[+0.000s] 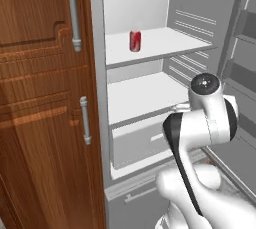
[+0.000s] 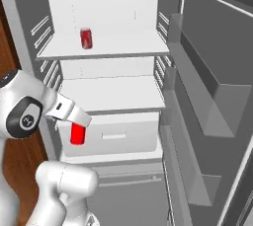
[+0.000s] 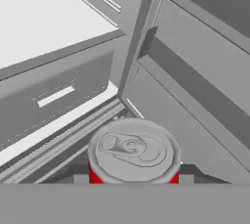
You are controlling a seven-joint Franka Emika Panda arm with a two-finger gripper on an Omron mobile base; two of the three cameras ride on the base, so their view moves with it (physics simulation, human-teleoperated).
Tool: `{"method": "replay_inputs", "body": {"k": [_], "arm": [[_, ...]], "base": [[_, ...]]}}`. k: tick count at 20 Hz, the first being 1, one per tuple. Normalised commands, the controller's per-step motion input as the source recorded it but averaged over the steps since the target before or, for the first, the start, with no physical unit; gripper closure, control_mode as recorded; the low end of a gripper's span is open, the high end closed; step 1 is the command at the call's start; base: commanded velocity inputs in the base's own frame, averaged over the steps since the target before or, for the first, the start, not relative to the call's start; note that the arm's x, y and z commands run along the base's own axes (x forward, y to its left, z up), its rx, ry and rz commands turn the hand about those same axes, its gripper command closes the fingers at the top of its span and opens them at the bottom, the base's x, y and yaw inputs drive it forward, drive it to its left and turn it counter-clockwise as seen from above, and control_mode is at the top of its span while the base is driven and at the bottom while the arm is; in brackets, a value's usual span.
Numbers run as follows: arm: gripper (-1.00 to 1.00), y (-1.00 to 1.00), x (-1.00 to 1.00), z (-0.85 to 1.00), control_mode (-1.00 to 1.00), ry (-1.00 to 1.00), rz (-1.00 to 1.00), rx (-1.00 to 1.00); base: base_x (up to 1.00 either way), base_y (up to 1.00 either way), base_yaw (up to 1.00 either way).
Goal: Open the fridge, grab two sodas, and place both sodas inside the bowl with ice on the dining counter.
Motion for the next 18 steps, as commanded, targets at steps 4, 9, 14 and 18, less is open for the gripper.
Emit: {"method": "replay_inputs", "body": {"k": [4,9,14,18], "arm": [[1.00,0.00,0.00,0.00,1.00,0.00,0.00,0.00],[1.00,0.00,0.00,0.00,1.00,0.00,0.00,0.00],[1.00,0.00,0.00,0.00,1.00,0.00,0.00,0.00],[1.00,0.00,0.00,0.00,1.00,0.00,0.00,0.00]], "base": [[-1.00,0.22,0.14],[-1.00,0.23,0.11],[-1.00,0.02,0.01],[-1.00,0.00,-0.11]]}}
